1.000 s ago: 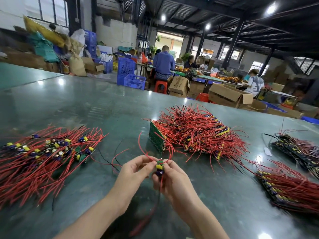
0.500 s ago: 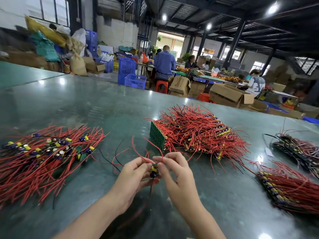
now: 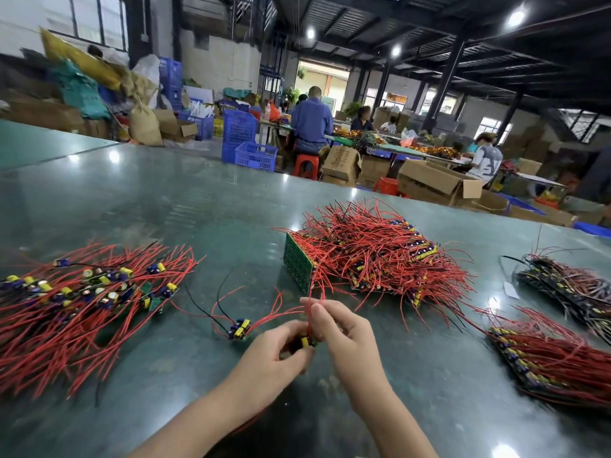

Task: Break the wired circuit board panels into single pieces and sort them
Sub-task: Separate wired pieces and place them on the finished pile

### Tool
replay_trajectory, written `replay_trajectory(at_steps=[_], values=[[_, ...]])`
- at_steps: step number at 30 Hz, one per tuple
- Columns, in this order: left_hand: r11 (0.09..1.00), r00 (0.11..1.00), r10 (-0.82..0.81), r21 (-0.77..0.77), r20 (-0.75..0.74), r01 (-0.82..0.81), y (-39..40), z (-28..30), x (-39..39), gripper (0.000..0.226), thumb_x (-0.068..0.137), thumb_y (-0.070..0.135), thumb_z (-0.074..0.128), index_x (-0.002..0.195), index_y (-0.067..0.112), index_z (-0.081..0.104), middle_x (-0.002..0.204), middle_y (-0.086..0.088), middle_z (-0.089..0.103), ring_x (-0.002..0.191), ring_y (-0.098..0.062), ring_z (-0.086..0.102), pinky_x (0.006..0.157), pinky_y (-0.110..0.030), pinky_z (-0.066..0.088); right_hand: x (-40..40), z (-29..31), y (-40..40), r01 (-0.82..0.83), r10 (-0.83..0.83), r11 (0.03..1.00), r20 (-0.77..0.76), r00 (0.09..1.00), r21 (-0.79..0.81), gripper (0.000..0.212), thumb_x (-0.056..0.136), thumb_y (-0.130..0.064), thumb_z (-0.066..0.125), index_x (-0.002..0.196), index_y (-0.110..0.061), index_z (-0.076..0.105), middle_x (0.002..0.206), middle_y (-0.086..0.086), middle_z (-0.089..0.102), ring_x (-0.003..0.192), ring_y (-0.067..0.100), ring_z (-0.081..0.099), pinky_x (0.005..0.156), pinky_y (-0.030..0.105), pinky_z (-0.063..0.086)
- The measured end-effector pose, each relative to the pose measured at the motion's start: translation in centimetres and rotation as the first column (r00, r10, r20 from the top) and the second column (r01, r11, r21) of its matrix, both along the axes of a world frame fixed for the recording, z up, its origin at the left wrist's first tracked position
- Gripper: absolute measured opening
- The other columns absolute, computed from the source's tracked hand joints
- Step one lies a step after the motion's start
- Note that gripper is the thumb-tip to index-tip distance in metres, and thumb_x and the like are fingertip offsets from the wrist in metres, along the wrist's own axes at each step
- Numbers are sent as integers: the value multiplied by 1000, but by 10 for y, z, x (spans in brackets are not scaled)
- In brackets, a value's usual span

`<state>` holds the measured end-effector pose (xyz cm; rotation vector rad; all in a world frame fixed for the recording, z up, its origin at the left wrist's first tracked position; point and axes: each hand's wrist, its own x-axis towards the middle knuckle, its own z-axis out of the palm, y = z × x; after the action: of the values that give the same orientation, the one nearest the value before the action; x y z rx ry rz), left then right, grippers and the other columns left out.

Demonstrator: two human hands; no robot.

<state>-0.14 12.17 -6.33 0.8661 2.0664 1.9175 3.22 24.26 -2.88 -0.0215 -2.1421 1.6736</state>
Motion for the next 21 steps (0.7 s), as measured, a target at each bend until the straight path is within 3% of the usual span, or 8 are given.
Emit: replay_trajectory(at_steps=[3,5,7,10,11,16,21], values=[[999,999,22,-45,-43,-24,1,-4,1,27,79,24,55,103,31,65,90,13,70,75,-1,58,74,-31,51,-1,-2,1,-4,1,998,32,999,67,23,85,-4,66,80,-26,73,85,1,71,76,7,64,72,26,52],[998,999,40,-53,-30,-42,2,-5,2,26,79,24,53,102,27,63,88,4,69,72,-4,57,72,-32,50,-2,-4,2,21,-23,998,31,999,63,25,84,-2,66,76,-25,72,80,4,72,72,12,65,74,35,54],[998,996,67,6,51,-68,5,-5,4,19,77,21,49,93,15,59,74,-5,60,65,-12,52,64,-37,47,-2,-5,3,27,-27,998,5,1000,52,29,84,0,65,73,-26,71,77,-1,72,71,9,65,72,29,53],[985,981,96,126,169,-118,11,-6,7,3,82,8,47,79,6,48,59,1,50,55,-19,47,54,-35,43,0,-7,1,50,-51,998,-24,998,-29,29,83,0,67,70,-25,73,73,-3,72,69,4,64,68,18,51],[982,978,106,137,179,-131,12,-6,8,9,87,1,46,80,5,47,57,1,49,52,-20,46,52,-35,42,0,-7,0,70,-72,994,-26,997,-78,27,82,-1,67,70,-24,74,72,-3,72,69,4,64,68,16,50],[979,970,140,121,199,-166,19,-4,9,14,89,-6,45,81,5,47,52,-6,46,43,-22,43,45,-32,38,-2,-9,1,211,-225,940,-21,974,-268,23,78,-1,71,67,-20,75,69,-5,71,66,1,60,66,13,47],[983,968,152,76,201,-170,21,-2,8,15,88,-7,44,78,5,45,45,-3,38,33,-20,35,38,-27,36,-4,-9,2,251,-260,898,24,965,-361,17,75,0,73,68,-14,76,69,-5,72,64,-2,60,63,8,46]])
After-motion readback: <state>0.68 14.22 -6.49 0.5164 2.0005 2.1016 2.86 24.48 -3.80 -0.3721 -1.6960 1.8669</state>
